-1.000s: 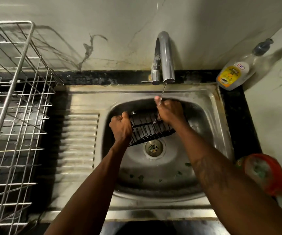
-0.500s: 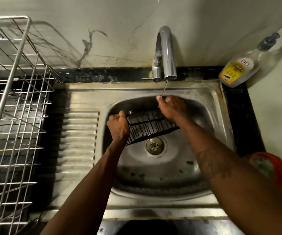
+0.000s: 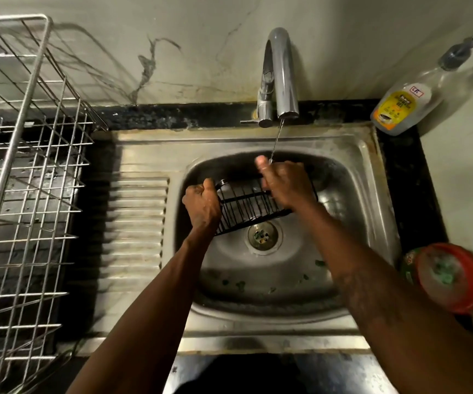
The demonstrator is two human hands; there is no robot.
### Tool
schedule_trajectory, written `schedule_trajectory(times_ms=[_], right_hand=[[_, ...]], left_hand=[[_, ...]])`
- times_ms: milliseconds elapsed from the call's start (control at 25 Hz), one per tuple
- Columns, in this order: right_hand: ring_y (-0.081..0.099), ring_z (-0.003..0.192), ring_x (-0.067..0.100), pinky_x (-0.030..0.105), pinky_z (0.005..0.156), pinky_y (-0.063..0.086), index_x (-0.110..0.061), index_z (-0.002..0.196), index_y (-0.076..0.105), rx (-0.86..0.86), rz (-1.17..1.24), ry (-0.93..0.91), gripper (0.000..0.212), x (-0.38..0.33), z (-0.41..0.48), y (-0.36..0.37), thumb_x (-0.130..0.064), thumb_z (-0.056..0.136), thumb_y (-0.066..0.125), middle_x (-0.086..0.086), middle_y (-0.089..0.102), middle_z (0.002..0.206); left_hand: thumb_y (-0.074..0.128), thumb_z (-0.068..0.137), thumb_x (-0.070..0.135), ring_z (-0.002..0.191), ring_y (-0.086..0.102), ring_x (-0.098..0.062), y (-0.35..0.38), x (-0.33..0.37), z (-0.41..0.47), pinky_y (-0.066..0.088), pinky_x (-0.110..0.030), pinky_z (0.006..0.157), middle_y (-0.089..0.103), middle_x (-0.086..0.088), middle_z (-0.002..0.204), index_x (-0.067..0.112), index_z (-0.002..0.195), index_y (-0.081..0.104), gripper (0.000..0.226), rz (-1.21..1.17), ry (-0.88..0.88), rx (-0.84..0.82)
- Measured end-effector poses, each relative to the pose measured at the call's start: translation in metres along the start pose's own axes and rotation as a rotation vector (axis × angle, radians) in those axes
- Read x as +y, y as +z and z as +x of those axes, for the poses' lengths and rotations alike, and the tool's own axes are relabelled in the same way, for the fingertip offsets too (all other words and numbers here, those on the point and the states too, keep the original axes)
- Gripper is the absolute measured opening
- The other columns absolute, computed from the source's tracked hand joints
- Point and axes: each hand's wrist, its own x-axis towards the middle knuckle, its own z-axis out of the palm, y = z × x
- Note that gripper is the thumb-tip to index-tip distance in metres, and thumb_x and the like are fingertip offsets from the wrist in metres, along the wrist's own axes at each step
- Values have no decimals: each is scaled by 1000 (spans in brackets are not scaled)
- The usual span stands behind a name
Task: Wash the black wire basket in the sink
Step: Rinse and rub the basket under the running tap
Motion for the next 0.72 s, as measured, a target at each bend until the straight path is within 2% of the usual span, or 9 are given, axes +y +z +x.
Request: schedule_trajectory(times_ms=[80, 120, 200, 240, 320, 400, 520, 600, 720], right_hand=[[59, 70, 23, 31, 79, 42, -9, 75, 69, -9, -17, 288, 78, 27, 8, -20, -59, 106, 17, 3, 56, 63], [62, 76, 26, 31, 82, 42, -10, 73, 69, 0, -33, 317, 79, 29, 12, -19, -56, 107, 15, 5, 58, 65], [63, 101, 28, 38, 96, 35, -13, 76, 72, 25, -97, 261, 84, 6, 18, -6, -57, 106, 8, 9, 69, 83], [58, 115, 27, 50, 111, 25, -15, 85, 74, 34, -119, 201, 83, -11, 17, 2, -58, 105, 5, 10, 71, 99], [43, 137, 27, 61, 121, 1, -20, 116, 68, 16, -138, 71, 72, -39, 4, 16, -55, 105, 6, 9, 62, 132], [24, 150, 24, 58, 123, -3, -28, 142, 49, -17, -130, -75, 60, -51, -12, 23, -56, 105, 10, 2, 40, 156], [2, 155, 16, 51, 124, -10, -40, 156, 25, -30, -86, -169, 66, -33, -22, 20, -69, 99, 8, -6, 15, 168], [0, 156, 16, 50, 124, -9, -39, 159, 16, 30, -45, -46, 73, -17, -15, 18, -75, 96, 8, -5, 10, 169], [2, 156, 19, 58, 122, -7, -30, 161, 11, 142, 86, 303, 73, -10, 2, 17, -69, 99, 7, -3, 7, 169]], left_hand=[[51, 90, 25, 47, 34, -13, 0, 5, 0, 34, -32, 55, 37, 4, 48, 19, 50, 35, 44, -22, 11, -40], [51, 91, 23, 46, 33, -13, 1, 10, 0, 34, -31, 54, 37, 4, 47, 19, 50, 35, 45, -7, 6, -32], [52, 92, 22, 47, 33, -12, 4, 18, 1, 34, -31, 55, 40, 4, 48, 17, 50, 34, 46, 5, -37, 21], [51, 92, 22, 48, 35, -13, 6, 21, 0, 35, -32, 57, 42, 3, 50, 16, 50, 36, 45, -1, -60, 33], [50, 94, 23, 51, 39, -13, 7, 23, -1, 34, -33, 59, 48, 1, 54, 13, 52, 40, 44, 3, -95, 48], [49, 95, 22, 51, 39, -12, 6, 25, -3, 27, -31, 58, 48, 1, 55, 10, 53, 43, 44, 22, -103, 59], [50, 93, 19, 43, 31, -7, 9, 26, -10, 27, -29, 48, 39, 4, 48, 13, 50, 35, 47, 19, -57, 48], [52, 92, 16, 36, 29, -6, 12, 25, -15, 27, -24, 43, 35, 5, 46, 15, 48, 31, 49, -9, -53, 44], [51, 94, 12, 31, 29, -5, 13, 29, -23, 24, -18, 38, 33, 4, 46, 17, 49, 30, 50, -33, -17, 0]])
